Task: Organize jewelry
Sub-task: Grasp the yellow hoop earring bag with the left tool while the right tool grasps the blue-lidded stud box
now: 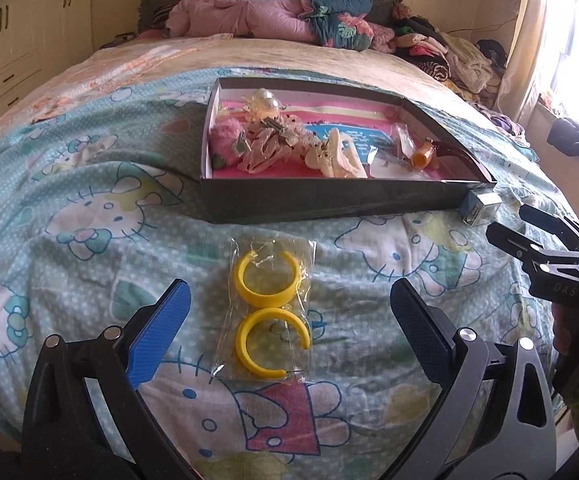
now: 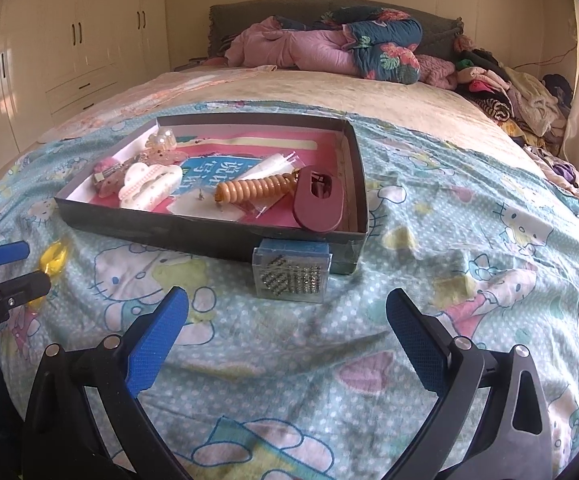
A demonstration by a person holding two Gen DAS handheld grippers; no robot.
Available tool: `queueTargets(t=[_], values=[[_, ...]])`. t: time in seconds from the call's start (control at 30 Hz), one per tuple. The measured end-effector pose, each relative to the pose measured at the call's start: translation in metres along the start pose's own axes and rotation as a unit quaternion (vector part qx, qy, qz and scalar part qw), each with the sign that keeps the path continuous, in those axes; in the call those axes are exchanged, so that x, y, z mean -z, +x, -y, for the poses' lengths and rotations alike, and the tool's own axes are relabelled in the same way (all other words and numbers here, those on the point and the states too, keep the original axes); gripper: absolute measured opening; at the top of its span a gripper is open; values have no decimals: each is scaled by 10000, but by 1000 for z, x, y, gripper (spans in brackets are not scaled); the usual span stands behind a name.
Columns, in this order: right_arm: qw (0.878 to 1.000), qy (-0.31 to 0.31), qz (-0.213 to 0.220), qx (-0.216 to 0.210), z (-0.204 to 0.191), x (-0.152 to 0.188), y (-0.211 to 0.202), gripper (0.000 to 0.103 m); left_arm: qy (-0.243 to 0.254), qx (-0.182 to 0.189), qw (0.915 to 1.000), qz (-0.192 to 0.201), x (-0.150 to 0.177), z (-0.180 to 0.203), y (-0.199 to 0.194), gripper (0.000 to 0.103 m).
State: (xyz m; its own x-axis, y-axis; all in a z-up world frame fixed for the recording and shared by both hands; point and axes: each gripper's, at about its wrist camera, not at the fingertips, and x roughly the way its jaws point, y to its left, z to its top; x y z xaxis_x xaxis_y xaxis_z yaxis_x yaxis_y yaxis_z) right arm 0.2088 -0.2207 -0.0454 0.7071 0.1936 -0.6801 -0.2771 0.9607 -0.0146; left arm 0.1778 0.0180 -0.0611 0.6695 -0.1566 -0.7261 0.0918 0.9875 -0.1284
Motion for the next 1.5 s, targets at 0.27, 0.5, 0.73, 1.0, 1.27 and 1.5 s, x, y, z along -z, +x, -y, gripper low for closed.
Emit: queueTargets(t=[0.27,0.5,0.73,1.0,1.27,1.5], values=[[9995,212,-236,-18,7,-6,25,85,-146,214,9993,-267,5,-5,13,76],[9992,153,-360,-79,3,-9,34,43,-214,296,9989,-304,6,-8,14,33],[9994,97,-276,-179,-1,-8,23,42,-171,436,9988,-127,4,-3,3,32],[9972,-266,-142,-688,-33,-6,0,42,-125,458,9987,203,-8,-3,-17,32],[9942,-569,65,-911,-58,-26,-10,42,-201,369,9980,475,-30,-13,-24,32],[9934,-663,232,-911,-64,-50,-5,43,-300,325,9971,616,-50,-19,-19,32]])
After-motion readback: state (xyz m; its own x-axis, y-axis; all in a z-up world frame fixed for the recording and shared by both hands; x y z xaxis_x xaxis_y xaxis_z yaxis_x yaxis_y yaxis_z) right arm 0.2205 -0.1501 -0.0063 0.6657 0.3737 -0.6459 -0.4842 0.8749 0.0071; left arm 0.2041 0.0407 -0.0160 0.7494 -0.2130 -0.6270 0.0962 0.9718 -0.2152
